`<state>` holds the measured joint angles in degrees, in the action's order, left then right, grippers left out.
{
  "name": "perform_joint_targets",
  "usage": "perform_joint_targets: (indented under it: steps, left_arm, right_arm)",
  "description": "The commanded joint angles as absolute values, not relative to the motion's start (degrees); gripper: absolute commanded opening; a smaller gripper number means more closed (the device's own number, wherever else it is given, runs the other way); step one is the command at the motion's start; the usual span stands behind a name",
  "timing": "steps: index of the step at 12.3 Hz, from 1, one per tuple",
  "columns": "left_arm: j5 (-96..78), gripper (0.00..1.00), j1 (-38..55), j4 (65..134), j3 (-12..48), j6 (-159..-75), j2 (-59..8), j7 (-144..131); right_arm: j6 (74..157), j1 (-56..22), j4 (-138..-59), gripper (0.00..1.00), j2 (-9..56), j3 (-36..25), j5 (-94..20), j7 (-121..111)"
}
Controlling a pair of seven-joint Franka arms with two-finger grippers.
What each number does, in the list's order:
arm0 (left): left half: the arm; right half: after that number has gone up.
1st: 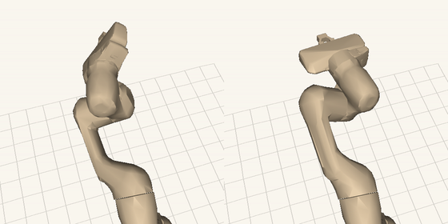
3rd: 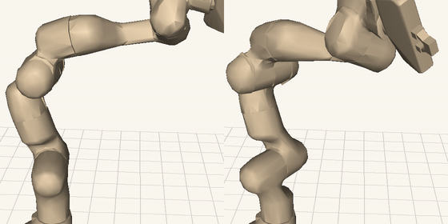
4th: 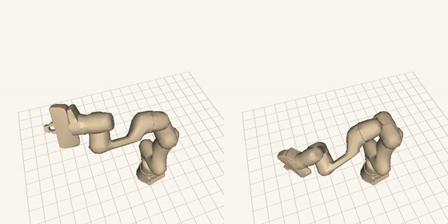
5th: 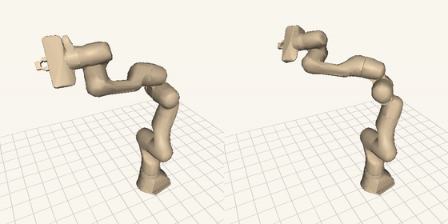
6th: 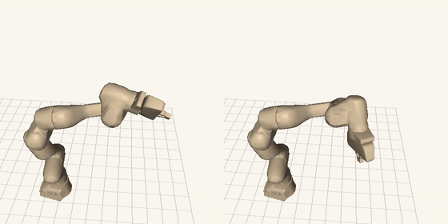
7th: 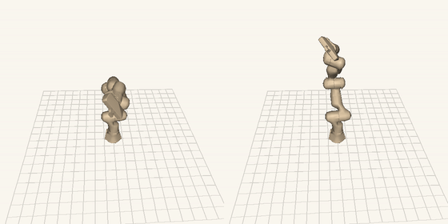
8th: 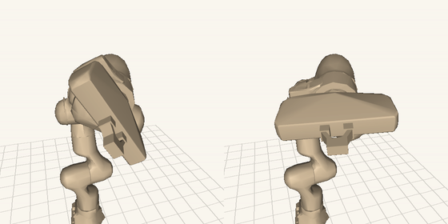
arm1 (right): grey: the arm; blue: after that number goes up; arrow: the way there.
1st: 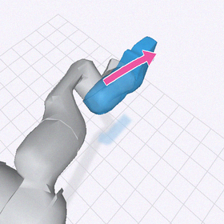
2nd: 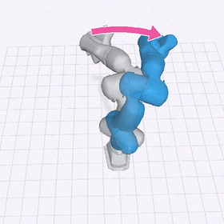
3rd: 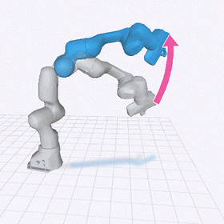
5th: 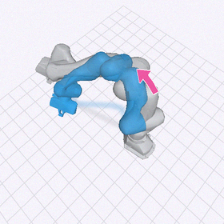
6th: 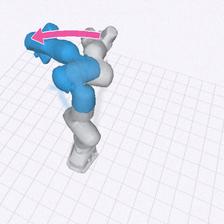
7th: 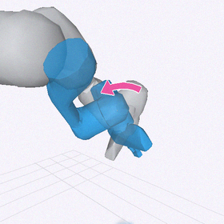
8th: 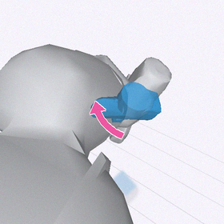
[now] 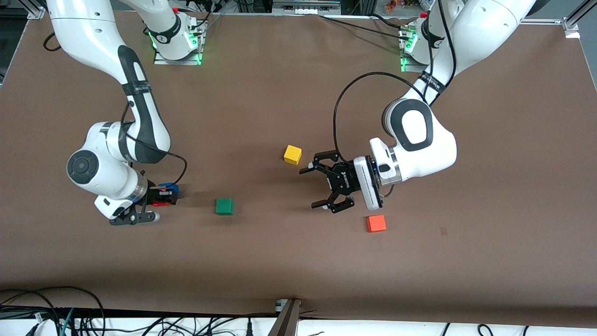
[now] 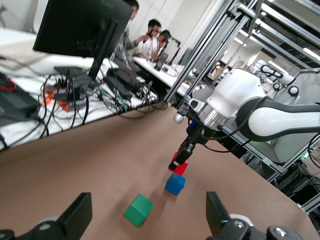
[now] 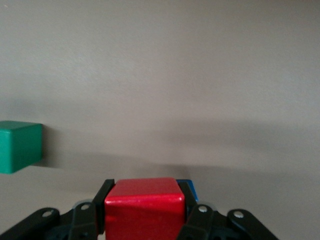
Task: Pass red block to right arm, stack on blue
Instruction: 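Carry the red cube with the right gripper onto the blue cube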
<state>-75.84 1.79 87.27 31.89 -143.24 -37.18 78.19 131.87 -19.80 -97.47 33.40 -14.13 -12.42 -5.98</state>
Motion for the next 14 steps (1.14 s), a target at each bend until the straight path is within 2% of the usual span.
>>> perform_joint_targets:
  steps: [1, 7, 9, 12, 14]
  left_arm:
    - [-66.2, 1.00, 1.3, 88.2, 31.2, -142.4, -36.4, 66.6]
    - [-42.4, 1.00, 0.7, 86.9, 25.8, -129.2, -36.1, 40.4]
    - [-34.8, 1.00, 0.6, 84.6, 24.7, -124.0, -35.9, 32.6]
    - [-22.0, 1.00, 0.6, 81.8, 19.4, -108.3, -32.2, 22.0]
    - [-13.3, 1.00, 0.8, 81.6, 17.4, -102.3, -29.4, 15.1]
  right_arm:
    - [139.3, -21.5, -107.7, 0.00, 27.4, -14.5, -10.9, -4.6]
    - [152.0, -22.4, -118.0, 0.00, 23.6, -15.0, -10.2, -4.9]
    - [152.5, -22.4, -118.4, 0.00, 23.6, -15.0, -10.2, -4.8]
    - [152.5, -22.4, -118.4, 0.00, 24.0, -15.7, -10.2, -5.0]
    - [152.5, -22.4, -118.4, 0.00, 24.2, -16.0, -9.5, -5.4]
